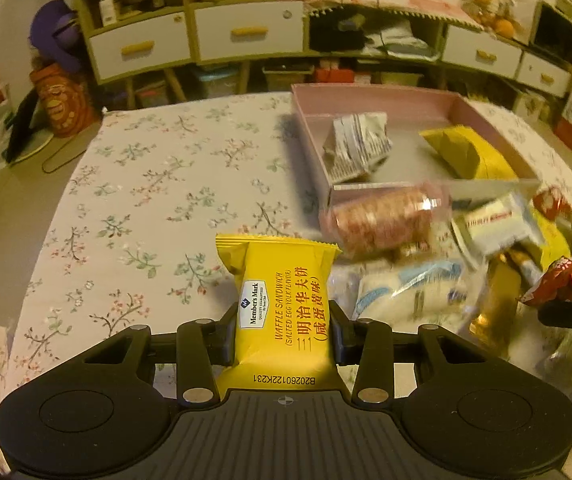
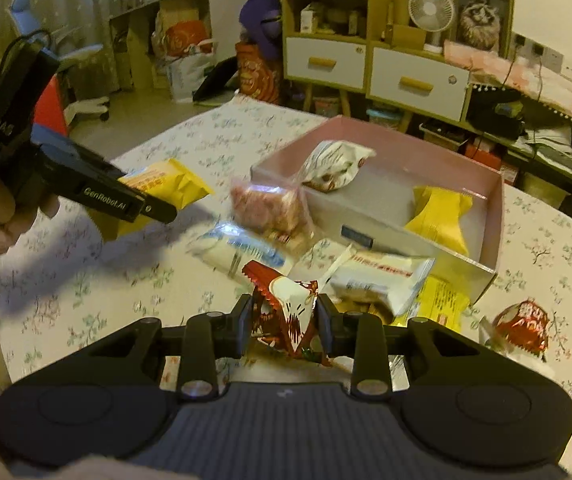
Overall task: Organize snacks
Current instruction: 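Grasp a yellow waffle pack with the left gripper while the right grasps a red candy pack, then lower both held packs into the pink box and open both grippers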
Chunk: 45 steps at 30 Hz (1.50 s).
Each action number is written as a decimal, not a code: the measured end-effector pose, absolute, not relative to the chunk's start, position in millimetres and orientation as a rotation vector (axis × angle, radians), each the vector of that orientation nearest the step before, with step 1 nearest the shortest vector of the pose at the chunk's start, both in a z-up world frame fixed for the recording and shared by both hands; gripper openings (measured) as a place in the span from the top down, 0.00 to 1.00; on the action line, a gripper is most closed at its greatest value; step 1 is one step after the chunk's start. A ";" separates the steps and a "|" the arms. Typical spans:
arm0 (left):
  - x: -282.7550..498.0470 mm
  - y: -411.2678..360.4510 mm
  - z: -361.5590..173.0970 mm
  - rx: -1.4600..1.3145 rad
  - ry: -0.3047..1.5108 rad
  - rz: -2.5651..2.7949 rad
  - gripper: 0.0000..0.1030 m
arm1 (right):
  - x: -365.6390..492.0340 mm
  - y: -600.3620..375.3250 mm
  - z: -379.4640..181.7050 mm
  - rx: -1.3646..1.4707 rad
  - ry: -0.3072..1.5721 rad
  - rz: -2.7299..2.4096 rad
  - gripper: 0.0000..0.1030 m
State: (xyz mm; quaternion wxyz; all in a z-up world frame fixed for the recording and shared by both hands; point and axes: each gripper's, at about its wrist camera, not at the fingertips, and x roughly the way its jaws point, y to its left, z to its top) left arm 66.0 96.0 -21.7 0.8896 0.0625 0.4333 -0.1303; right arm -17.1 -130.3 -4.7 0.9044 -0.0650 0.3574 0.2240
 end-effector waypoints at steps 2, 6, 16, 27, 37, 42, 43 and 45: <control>66.5 94.9 -16.8 0.121 0.885 -0.267 0.62 | -12.8 -132.1 -1.9 -0.120 0.728 0.451 0.71; 69.3 91.4 -7.6 0.095 0.858 -0.263 0.62 | -3.9 -135.9 0.8 -0.096 0.715 0.420 0.71; 77.9 70.1 4.8 0.049 0.822 -0.289 0.62 | 22.4 -157.6 10.6 -0.046 0.687 0.318 0.71; 97.4 25.5 17.4 -0.001 0.785 -0.341 0.62 | 55.5 -201.1 8.9 0.094 0.671 0.165 0.71; 138.6 -26.7 10.4 0.050 0.789 -0.390 0.62 | 75.8 -209.8 -4.6 0.159 0.709 0.121 0.71; 159.7 -44.0 -4.0 0.072 0.817 -0.381 0.62 | 86.4 -206.6 -9.5 0.167 0.736 0.093 0.71; 163.9 -46.5 -7.1 0.076 0.822 -0.378 0.62 | 89.6 -206.5 -10.7 0.172 0.744 0.087 0.71; 171.1 -50.2 -11.9 0.085 0.830 -0.375 0.62 | 94.4 -204.4 -14.5 0.173 0.758 0.077 0.71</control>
